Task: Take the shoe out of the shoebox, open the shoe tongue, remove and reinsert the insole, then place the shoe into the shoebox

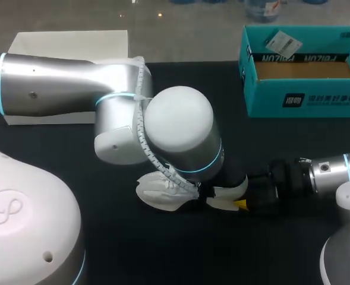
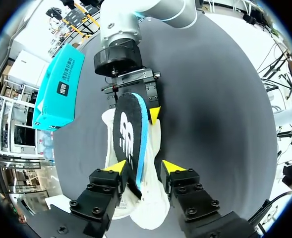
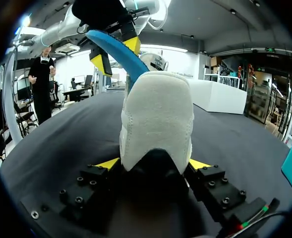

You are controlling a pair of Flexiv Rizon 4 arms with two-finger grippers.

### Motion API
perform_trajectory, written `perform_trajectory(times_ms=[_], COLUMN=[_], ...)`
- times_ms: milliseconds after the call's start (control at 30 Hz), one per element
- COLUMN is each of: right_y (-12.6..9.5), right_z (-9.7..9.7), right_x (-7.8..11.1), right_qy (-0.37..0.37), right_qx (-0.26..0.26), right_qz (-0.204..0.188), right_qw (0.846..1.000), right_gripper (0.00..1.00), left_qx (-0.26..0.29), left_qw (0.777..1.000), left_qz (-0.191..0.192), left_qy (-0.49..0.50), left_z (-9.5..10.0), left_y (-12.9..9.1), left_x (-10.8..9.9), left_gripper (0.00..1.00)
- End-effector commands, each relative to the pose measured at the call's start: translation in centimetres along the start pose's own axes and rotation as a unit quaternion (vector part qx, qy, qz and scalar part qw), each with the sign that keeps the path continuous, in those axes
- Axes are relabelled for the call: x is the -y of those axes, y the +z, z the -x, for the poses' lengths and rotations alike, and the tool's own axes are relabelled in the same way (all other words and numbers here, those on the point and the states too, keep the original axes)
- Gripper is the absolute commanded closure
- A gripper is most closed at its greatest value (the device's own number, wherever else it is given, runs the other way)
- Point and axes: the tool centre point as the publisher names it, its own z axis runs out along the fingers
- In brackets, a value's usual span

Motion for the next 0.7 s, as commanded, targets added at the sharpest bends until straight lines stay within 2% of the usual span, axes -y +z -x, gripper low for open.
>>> perform_trajectory(times_ms=[33, 533, 633, 700], right_y=[0.6, 0.6, 0.6, 0.6], right_z=[-0.1, -0.1, -0.1, -0.1], right_x=[0.5, 0.5, 0.5, 0.5], right_qy=[0.0, 0.0, 0.0, 0.0], right_qx=[0.0, 0.0, 0.0, 0.0], right_qz=[-0.003, -0.003, -0.003, -0.003], right_qw=[1.0, 1.0, 1.0, 1.0], right_gripper=[1.0, 1.0, 1.0, 1.0], left_qx=[0.0, 0.012, 0.013, 0.013], left_qw=[1.0, 0.999, 0.999, 0.999], left_qz=[0.003, 0.011, 0.017, 0.022], left_qy=[-0.003, -0.031, -0.035, -0.037], left_z=[0.2, 1.5, 1.7, 1.8], left_y=[0.4, 1.8, 2.3, 2.8], left_x=[0.2, -0.3, -0.3, -0.2], left_gripper=[0.5, 0.55, 0.58, 0.67])
